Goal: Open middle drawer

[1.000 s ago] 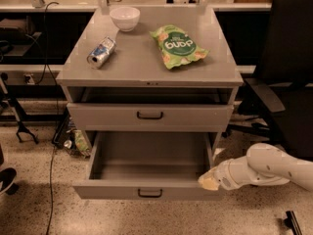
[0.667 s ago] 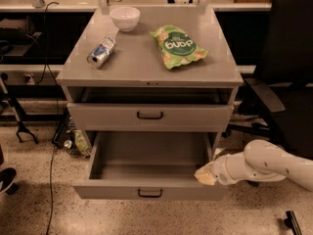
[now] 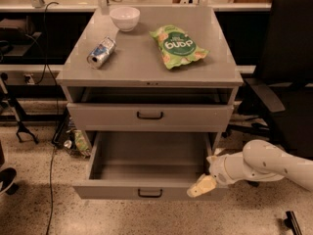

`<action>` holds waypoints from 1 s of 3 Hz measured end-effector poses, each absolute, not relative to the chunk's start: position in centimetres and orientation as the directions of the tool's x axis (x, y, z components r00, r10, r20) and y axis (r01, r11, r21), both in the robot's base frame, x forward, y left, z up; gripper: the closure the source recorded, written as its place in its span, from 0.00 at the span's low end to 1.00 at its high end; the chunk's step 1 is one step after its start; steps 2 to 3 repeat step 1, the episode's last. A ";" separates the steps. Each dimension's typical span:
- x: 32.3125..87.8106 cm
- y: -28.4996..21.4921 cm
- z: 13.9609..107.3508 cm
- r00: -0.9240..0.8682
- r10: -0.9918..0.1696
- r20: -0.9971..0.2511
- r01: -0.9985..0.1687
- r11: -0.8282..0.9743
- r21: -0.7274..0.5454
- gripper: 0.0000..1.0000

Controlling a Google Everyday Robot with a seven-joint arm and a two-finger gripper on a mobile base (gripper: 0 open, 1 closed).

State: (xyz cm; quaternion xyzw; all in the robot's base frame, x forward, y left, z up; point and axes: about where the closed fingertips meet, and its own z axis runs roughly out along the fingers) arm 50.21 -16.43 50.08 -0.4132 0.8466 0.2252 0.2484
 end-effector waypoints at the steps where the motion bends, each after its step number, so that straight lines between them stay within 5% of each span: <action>1: 50.2 -16.4 50.1 -0.535 -0.588 -0.607 -0.812 0.557 0.176 0.00; 3: 50.2 -16.4 50.1 -0.535 -0.588 -0.607 -0.812 0.557 0.176 0.00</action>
Offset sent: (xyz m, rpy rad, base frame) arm 0.0000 0.0000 0.0000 0.0000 0.0000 0.0000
